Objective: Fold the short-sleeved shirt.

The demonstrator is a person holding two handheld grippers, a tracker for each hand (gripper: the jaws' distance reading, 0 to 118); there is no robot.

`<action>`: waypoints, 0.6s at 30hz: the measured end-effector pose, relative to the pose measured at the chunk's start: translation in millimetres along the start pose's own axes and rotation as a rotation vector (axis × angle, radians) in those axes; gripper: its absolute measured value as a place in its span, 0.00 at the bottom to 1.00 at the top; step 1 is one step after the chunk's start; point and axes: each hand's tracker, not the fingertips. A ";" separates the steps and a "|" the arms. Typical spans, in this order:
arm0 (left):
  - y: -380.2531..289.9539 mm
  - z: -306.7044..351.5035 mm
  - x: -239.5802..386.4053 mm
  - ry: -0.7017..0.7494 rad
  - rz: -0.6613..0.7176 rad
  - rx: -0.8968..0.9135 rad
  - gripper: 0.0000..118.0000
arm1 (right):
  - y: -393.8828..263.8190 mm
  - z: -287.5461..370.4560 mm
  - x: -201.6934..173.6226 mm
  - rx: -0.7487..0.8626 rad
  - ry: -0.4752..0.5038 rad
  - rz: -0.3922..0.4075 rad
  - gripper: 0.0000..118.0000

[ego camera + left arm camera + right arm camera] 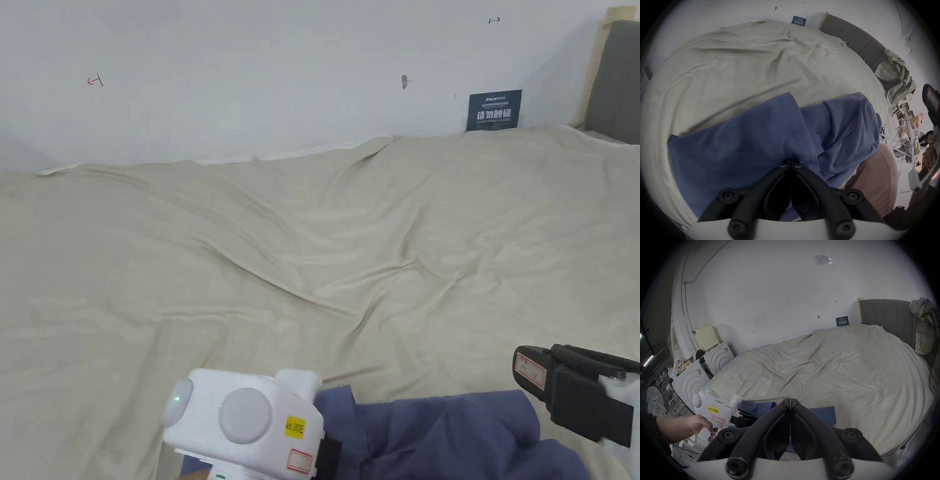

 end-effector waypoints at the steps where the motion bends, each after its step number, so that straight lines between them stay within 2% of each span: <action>1: -0.4 0.0 2.8 0.002 -0.002 0.005 0.01 | 0.0 -0.1 -0.9 -0.001 0.000 0.001 0.00; 2: -1.4 4.0 4.0 -0.010 -0.013 0.029 0.01 | 0.0 -0.3 -1.9 -0.003 0.000 0.003 0.00; 4: -5.0 14.7 1.0 -0.202 -0.020 0.086 0.01 | -0.3 -1.0 -4.1 -0.004 0.002 0.007 0.00; 6: -8.9 29.5 -8.6 -0.515 0.072 0.093 0.01 | 0.0 -2.0 -5.8 -0.006 0.006 0.009 0.00; 8: -14.8 46.4 -17.3 -0.656 0.157 0.142 0.01 | 0.7 -3.2 -7.6 -0.012 0.011 0.010 0.00; 12: -20.9 86.6 -69.0 -0.407 0.210 0.252 0.01 | 3.0 -3.7 -11.2 -0.016 0.009 0.025 0.00; 15: -30.5 103.0 -129.2 -0.260 0.322 0.238 0.01 | 4.1 -4.8 -14.0 -0.023 0.009 0.036 0.00; 16: -34.9 106.0 -146.8 -0.247 0.369 0.232 0.09 | 4.0 -6.1 -16.1 -0.027 0.009 0.038 0.00; 17: -39.7 106.9 -166.6 -0.256 0.411 0.229 0.28 | 4.2 -7.5 -17.9 -0.031 0.011 0.041 0.00; 18: -45.4 107.9 -182.6 -0.301 0.430 0.229 0.28 | 4.7 -8.9 -19.9 -0.036 0.014 0.045 0.00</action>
